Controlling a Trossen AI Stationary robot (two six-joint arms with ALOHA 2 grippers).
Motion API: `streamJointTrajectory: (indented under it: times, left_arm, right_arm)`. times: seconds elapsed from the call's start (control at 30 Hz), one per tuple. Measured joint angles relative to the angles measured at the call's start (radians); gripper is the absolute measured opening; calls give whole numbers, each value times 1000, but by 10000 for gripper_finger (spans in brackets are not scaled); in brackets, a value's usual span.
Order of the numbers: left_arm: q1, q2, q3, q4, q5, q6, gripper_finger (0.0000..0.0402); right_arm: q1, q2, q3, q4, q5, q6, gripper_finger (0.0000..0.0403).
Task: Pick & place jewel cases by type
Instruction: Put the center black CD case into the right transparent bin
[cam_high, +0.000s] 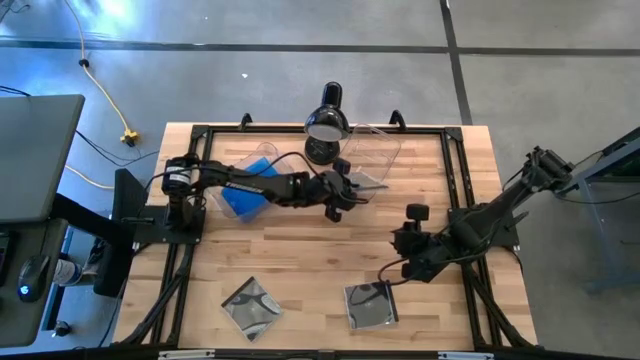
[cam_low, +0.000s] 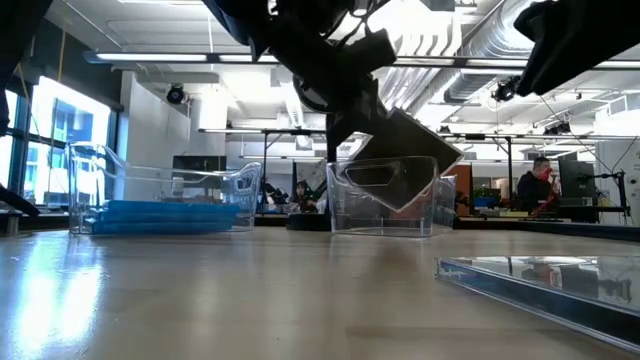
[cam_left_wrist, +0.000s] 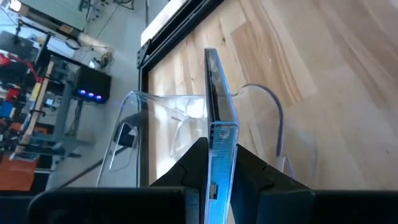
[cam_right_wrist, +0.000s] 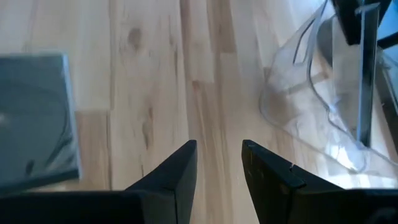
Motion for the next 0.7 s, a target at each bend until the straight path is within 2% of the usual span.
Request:
streamJointTrajectory:
  times: [0.37,0.7]
  left_arm:
    - [1,0,0,-45,6,-35,46]
    - [0,0,0,-52,-31,-54,139]
  right_arm:
    - [0,0,-59,181,81,-18,124]
    - [0,0,-60,312,67,-134,124]
